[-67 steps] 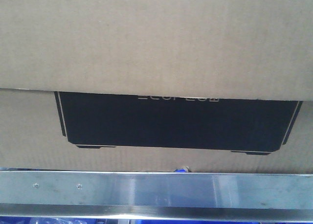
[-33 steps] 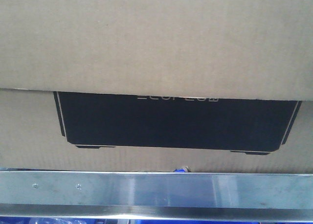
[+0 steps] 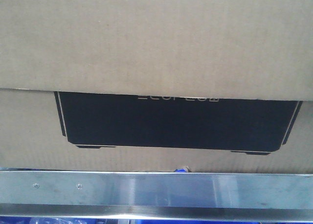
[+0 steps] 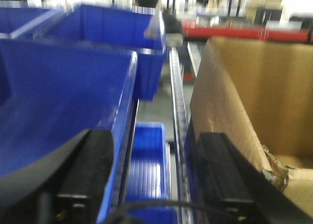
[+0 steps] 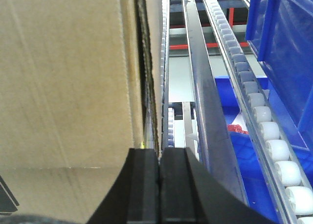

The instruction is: Grab box from left shelf to table start

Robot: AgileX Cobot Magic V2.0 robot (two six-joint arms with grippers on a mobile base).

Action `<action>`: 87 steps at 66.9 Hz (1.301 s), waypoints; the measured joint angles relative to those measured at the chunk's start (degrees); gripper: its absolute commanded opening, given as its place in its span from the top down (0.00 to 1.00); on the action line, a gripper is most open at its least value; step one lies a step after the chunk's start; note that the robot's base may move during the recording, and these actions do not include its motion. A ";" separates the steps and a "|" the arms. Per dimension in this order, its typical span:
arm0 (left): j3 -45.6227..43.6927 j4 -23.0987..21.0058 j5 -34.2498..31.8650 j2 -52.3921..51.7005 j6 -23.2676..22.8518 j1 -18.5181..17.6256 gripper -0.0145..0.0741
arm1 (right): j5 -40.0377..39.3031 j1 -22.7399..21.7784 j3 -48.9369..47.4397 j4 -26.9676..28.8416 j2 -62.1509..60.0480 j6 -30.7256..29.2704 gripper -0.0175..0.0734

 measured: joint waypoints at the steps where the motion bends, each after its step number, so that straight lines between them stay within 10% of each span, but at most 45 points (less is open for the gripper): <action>1: -0.82 -0.13 0.70 0.72 0.00 0.00 0.48 | 0.00 0.00 0.00 0.00 0.00 0.00 0.75; 14: -15.75 -7.31 11.65 12.76 3.36 -1.03 0.51 | 0.00 0.00 0.00 0.00 0.00 0.00 0.75; 30: -30.03 -12.33 22.22 29.60 8.63 -11.36 0.51 | 0.00 0.00 0.00 0.00 0.00 0.00 0.75; 87: -57.51 -0.31 46.81 67.92 -5.46 -13.39 0.51 | -0.39 0.00 0.00 0.00 0.00 0.00 0.75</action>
